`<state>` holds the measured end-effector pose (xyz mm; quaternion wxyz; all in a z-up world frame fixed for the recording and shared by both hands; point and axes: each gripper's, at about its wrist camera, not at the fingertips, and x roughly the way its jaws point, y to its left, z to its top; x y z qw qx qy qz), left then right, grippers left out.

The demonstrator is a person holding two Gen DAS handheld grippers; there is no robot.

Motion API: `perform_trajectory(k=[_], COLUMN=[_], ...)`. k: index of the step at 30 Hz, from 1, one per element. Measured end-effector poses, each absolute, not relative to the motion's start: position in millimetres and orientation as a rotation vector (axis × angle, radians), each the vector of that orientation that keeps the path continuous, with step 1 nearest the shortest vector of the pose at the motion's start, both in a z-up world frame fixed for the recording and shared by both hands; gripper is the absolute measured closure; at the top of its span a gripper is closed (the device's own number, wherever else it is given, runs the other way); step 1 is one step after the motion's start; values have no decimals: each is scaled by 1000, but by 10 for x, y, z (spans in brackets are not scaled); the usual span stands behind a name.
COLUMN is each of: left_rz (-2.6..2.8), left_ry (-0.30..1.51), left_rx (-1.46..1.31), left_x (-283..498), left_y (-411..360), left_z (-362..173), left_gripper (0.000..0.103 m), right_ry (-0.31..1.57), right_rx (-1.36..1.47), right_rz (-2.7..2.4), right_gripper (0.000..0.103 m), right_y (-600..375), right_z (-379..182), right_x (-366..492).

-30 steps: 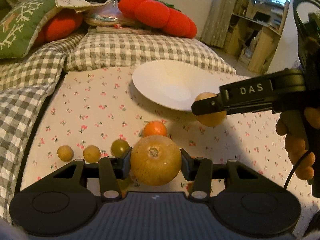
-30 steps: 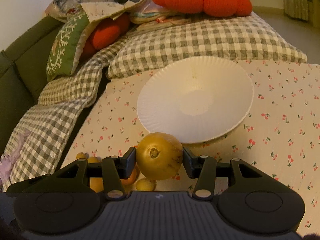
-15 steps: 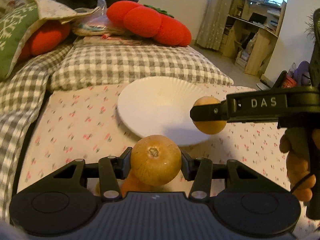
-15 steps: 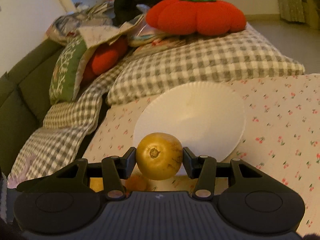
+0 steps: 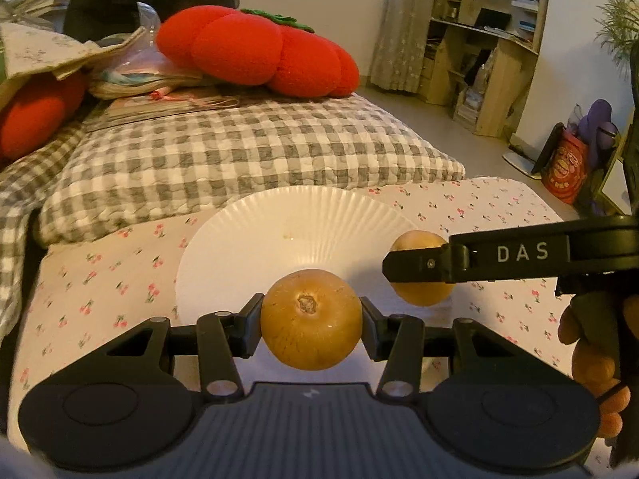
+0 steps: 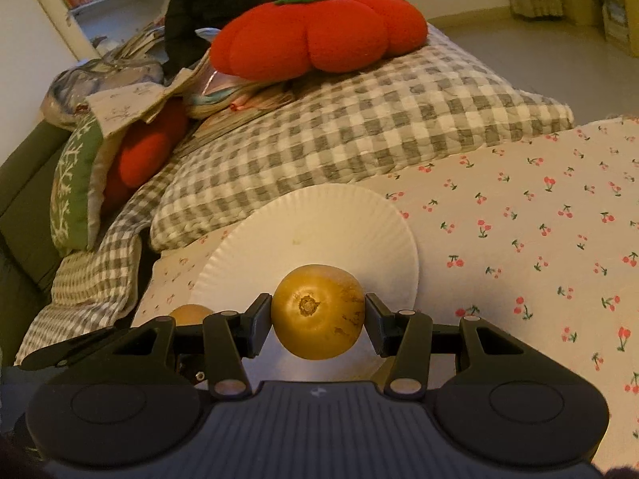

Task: Organize fruits
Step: 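Lower both fruits onto the white plate and open both grippers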

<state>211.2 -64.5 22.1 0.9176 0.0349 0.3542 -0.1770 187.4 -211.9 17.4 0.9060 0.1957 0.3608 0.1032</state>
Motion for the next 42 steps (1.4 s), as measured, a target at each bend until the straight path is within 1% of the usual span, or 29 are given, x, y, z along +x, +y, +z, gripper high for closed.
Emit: perform_trajectory(k=[3,10,18,23,25,26,30,35,40,42], left_rz=[-364,-353,-352,-335,-329,-331,-328,-321,-284,-252], left_ry=[729,730,747,735,729,727,722,714,707,709], left_rx=[91,182,182,198,195,187,116,-7,-98,-114], left_x=[2239,2405,2425,2406,2388,2383,2327,2175,1938,1834], left_y=[-677,-763,-737,-739,-716,-695,-506,-217,20,82], left_z=[161,-2,-128,-105,-73,-55,63,246,415,447], left_gripper=[60,60,59,57,54,52,46,44,38,36], right_ry=[747,734,757,760,757,753,742,729,721,720], right_rx=[408,316,272,291,313,321,363,436,450,436], right_rz=[202,221,241,246,255,256,252,253,245,244], right_gripper=[58,58,57,51,50,48,45,42,34,33], right_y=[-2128,-1973,-1859,-1856,-1866,-1880,-1950,-2030,-2012,-1980], right_z=[120,39,-31,-13,21,46,149,273,375,407], right_x=[1976,2131,2124,2097,2095,2083,2027,1929,1777,1691])
